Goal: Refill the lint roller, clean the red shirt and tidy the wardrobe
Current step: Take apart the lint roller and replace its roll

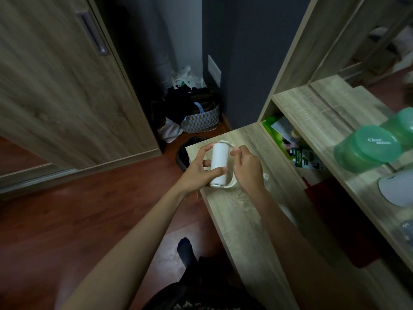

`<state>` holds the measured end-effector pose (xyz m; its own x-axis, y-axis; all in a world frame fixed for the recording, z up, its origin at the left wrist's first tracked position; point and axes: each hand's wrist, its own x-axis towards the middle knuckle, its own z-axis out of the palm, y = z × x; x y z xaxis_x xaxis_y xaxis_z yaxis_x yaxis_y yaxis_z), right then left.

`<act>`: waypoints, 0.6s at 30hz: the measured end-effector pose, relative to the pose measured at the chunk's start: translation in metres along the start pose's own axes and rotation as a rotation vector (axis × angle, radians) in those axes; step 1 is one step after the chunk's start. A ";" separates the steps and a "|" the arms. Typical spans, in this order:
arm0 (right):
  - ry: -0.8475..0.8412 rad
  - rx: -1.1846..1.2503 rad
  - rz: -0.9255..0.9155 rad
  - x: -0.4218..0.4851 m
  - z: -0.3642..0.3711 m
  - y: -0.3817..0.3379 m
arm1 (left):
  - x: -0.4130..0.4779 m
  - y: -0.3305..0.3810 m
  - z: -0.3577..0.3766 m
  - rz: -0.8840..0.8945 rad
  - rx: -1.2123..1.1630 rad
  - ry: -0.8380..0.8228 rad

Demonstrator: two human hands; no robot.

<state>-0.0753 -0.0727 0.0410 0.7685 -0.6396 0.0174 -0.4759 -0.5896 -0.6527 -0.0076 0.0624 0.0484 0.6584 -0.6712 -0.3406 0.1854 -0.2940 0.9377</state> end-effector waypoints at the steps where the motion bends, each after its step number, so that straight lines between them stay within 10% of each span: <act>1: -0.031 0.029 -0.040 0.003 -0.004 0.001 | 0.000 0.001 -0.001 0.001 -0.027 0.002; 8: -0.383 0.167 0.054 0.013 -0.023 0.008 | 0.006 0.006 -0.020 0.036 -0.060 -0.006; 18: -0.305 0.140 0.044 0.006 -0.011 0.005 | 0.006 0.019 -0.027 0.056 -0.005 -0.139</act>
<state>-0.0777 -0.0856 0.0463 0.8509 -0.4738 -0.2268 -0.4646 -0.4774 -0.7458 0.0195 0.0707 0.0655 0.5608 -0.7742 -0.2933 0.1551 -0.2498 0.9558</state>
